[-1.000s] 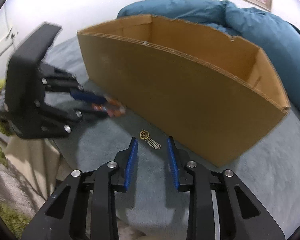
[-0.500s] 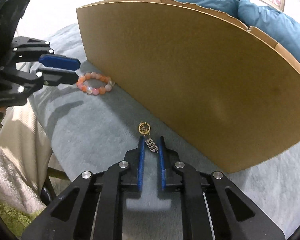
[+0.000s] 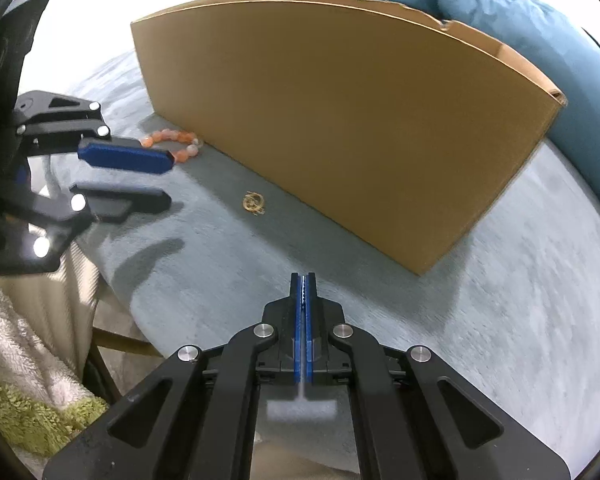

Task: Organize jewelry
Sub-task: 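Close the right tool on the gold spring charm, then lift the spring charm and carry it over the box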

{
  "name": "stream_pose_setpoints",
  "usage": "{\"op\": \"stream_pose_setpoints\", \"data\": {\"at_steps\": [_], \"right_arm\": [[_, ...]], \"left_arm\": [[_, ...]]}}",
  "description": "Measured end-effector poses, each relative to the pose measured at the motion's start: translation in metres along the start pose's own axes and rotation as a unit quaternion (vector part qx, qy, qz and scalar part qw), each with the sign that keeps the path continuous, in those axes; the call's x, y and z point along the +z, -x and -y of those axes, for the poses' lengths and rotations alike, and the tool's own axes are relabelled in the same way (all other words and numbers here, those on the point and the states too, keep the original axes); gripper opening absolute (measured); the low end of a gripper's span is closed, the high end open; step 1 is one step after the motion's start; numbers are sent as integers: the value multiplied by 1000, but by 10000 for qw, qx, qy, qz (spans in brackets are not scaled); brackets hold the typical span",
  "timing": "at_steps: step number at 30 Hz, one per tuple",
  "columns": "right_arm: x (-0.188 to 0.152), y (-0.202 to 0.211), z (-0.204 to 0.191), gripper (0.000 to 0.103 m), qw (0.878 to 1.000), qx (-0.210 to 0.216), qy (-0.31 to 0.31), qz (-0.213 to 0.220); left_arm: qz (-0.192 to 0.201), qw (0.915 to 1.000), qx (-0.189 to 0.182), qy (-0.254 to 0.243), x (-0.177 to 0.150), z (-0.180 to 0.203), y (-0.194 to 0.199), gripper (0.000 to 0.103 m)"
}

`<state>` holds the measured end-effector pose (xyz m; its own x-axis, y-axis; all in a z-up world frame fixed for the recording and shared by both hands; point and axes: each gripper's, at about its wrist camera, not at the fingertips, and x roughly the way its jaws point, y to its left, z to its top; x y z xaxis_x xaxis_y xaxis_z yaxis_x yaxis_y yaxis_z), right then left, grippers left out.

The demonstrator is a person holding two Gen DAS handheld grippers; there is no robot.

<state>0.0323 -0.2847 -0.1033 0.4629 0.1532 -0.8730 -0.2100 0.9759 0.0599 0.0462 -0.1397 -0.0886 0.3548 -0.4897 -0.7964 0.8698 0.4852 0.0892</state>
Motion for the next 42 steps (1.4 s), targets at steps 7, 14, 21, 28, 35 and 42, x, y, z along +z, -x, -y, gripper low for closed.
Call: {"op": "stream_pose_setpoints", "data": {"at_steps": [7, 14, 21, 28, 35, 42], "right_arm": [[-2, 14, 17, 20, 9995, 108, -242, 154], [-3, 11, 22, 20, 9994, 93, -313, 153], [0, 4, 11, 19, 9998, 60, -136, 135], [-1, -2, 10, 6, 9997, 74, -188, 121], [-3, -1, 10, 6, 9996, 100, -214, 119], [-5, -3, 11, 6, 9996, 111, -245, 124]], "left_arm": [[-15, 9998, -131, -174, 6, 9, -14, 22], [-41, 9998, -84, -172, 6, 6, -20, 22], [-41, 9994, 43, -335, 7, 8, -28, 23], [-38, 9996, 89, -266, 13, 2, -39, 23], [-149, 9994, 27, -305, 17, 1, -49, 23], [-185, 9995, -110, -249, 17, 0, -51, 16]]}}
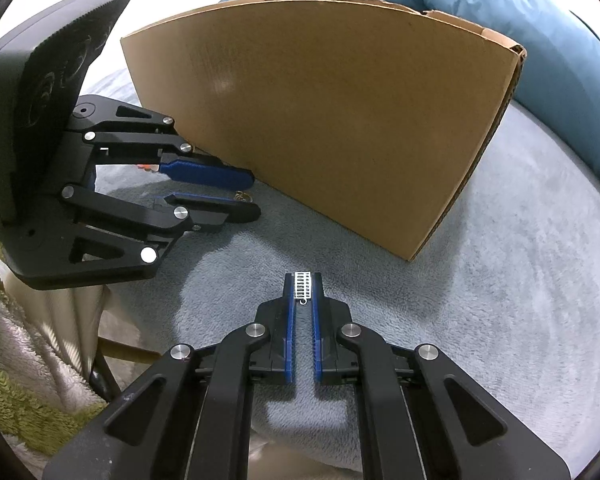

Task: Organize jewelry
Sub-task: 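Lift the spring charm and carry it over the box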

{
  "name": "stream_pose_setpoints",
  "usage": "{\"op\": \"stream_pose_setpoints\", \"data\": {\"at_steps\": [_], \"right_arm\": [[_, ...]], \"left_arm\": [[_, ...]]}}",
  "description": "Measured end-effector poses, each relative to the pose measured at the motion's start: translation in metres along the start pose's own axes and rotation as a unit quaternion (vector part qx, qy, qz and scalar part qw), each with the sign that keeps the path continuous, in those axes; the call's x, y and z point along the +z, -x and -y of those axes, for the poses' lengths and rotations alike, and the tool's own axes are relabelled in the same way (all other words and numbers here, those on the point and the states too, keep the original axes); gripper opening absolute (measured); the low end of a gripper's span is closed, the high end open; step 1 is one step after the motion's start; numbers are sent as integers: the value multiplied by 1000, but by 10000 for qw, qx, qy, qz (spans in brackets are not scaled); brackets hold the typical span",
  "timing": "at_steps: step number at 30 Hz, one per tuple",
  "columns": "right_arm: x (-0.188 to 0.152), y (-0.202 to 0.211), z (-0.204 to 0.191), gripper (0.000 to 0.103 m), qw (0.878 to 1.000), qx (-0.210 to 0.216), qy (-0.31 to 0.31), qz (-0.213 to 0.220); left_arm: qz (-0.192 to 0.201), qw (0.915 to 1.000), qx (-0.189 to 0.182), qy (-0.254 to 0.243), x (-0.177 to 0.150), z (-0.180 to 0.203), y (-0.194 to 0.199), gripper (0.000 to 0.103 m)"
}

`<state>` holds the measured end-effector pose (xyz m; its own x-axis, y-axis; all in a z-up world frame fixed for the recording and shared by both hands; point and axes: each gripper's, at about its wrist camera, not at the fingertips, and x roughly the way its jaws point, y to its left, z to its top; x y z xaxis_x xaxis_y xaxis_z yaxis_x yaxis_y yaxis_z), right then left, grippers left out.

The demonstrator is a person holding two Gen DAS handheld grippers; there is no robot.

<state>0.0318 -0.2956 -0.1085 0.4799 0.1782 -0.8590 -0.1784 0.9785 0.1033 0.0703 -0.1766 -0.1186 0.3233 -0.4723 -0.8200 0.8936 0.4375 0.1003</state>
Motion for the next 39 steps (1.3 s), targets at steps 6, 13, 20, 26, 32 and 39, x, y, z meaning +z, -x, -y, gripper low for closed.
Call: {"op": "stream_pose_setpoints", "data": {"at_steps": [6, 13, 20, 26, 32, 39], "right_arm": [[0, -1, 1, 6, 10000, -5, 16, -7], [-1, -1, 3, 6, 10000, -8, 29, -4], [-1, 2, 0, 6, 9999, -94, 105, 36], [0, 8, -4, 5, 9998, -172, 118, 75], [-1, 17, -10, 5, 9994, -285, 133, 141], [8, 54, -19, 5, 9979, -462, 115, 435]], "left_arm": [[-4, 10000, -62, 60, 1, -3, 2, 12], [84, 10000, -11, 43, 2, -1, 12, 12], [196, 9998, 52, 76, 0, -2, 27, 12], [225, 9997, 113, 64, -5, 0, 37, 12], [320, 9992, 200, 133, -5, 0, 50, 12], [642, 9972, 332, 186, -2, 2, 86, 12]]}}
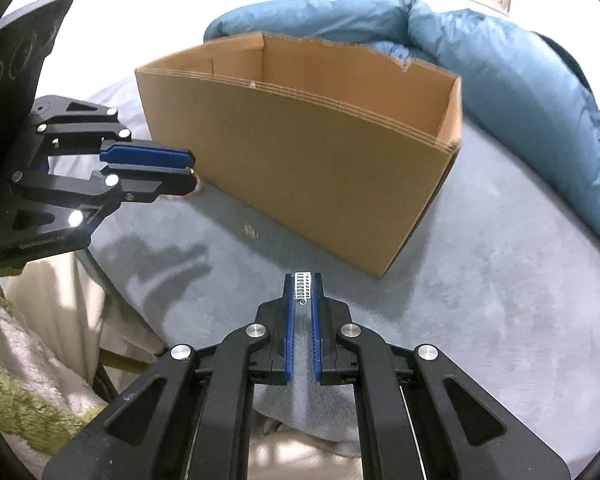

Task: Organize jewelry
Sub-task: 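Lift the spring charm and carry it over the box, then open the right tool to drop the spring charm into the box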

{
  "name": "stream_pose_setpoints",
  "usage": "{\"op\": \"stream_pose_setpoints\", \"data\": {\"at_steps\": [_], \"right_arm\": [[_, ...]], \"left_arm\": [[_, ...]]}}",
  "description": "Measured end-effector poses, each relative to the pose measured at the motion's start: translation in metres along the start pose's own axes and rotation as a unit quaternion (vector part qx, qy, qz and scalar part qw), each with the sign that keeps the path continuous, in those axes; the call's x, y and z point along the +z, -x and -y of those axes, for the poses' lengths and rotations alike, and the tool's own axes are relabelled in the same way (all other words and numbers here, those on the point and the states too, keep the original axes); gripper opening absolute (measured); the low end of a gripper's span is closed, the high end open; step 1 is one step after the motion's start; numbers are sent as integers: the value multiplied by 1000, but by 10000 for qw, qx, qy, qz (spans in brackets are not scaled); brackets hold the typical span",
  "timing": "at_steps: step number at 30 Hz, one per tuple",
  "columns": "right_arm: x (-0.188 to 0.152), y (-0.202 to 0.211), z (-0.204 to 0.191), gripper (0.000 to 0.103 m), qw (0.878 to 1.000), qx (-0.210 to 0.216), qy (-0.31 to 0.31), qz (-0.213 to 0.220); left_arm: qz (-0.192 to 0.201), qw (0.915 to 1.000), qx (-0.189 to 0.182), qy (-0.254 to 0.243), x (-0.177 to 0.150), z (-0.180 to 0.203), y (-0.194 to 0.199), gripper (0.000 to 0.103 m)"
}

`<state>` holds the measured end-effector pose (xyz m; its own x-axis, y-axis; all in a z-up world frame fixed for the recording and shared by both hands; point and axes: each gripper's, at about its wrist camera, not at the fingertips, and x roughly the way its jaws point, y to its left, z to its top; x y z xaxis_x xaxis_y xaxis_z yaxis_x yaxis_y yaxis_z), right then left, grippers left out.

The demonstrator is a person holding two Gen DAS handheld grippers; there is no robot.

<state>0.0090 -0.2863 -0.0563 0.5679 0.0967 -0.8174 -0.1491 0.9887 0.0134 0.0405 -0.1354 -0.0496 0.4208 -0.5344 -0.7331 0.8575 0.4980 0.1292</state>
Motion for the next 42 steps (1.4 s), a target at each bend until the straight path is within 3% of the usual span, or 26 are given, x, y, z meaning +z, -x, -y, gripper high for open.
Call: {"op": "stream_pose_setpoints", "data": {"at_steps": [9, 15, 26, 32, 36, 42], "right_arm": [[42, 64, -6, 5, 9953, -34, -17, 963], [81, 68, 4, 5, 9898, -5, -81, 1425], [112, -16, 18, 6, 9965, -1, -286, 782], [117, -44, 25, 6, 9979, -109, -437, 467], [117, -47, 28, 9, 9971, -192, -559, 482], [113, -37, 29, 22, 9958, -254, -660, 589]], "left_arm": [[675, 9974, 77, 223, 31, -23, 58, 12], [798, 9963, 142, 281, 60, -46, 48, 12], [-133, 9968, -34, 784, 76, -92, -48, 12], [-410, 9942, -49, 996, 77, -104, -74, 12], [-504, 9935, 5, 1017, 77, -105, -80, 24], [-429, 9949, 102, 911, 78, -100, -70, 38]]}}
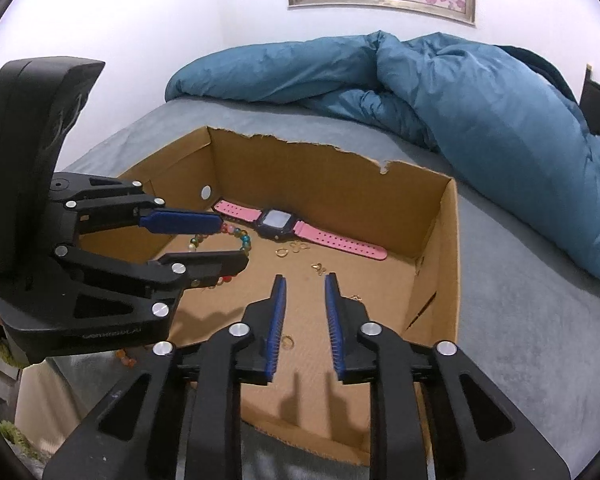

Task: Organize jewelry
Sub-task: 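Open the right tool to drop the spring charm into the box, then move the right tool back toward the pink-orange bead bracelet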

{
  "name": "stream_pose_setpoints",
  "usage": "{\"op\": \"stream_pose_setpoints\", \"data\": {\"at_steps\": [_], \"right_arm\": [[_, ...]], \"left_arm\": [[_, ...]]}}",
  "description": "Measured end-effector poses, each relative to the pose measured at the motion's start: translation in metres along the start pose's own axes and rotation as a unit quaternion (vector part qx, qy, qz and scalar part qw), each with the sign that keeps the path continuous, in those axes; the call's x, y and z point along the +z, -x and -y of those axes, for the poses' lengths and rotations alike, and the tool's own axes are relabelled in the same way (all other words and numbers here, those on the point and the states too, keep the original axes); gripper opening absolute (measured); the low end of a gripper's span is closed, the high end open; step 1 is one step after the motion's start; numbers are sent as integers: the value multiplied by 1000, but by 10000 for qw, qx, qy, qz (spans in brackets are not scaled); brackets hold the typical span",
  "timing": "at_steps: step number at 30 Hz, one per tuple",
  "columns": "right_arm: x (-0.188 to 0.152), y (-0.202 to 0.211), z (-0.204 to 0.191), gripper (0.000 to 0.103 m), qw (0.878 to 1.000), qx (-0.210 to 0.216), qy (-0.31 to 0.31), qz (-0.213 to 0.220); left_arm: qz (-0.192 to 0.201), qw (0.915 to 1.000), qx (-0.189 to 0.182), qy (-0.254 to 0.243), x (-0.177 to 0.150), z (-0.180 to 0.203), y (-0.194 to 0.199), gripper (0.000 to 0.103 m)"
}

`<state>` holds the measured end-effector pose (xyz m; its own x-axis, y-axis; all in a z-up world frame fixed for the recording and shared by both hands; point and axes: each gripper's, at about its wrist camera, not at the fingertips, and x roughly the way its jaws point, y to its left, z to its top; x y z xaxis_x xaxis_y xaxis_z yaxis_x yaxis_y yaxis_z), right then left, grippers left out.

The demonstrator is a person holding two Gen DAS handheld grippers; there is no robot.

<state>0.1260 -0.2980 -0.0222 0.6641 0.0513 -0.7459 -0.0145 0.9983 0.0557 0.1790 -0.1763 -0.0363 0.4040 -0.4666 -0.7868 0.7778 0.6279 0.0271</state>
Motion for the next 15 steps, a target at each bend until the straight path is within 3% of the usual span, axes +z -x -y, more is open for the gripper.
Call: {"op": "stream_pose_setpoints", "data": {"at_steps": [11, 15], "right_arm": [[-4, 34, -3, 41, 9995, -31, -59, 311], [-6, 50, -5, 43, 9989, 10, -71, 455]], "left_arm": [[323, 9993, 174, -59, -2, 7, 38, 48], [439, 9988, 229, -27, -9, 9, 58, 49]]}}
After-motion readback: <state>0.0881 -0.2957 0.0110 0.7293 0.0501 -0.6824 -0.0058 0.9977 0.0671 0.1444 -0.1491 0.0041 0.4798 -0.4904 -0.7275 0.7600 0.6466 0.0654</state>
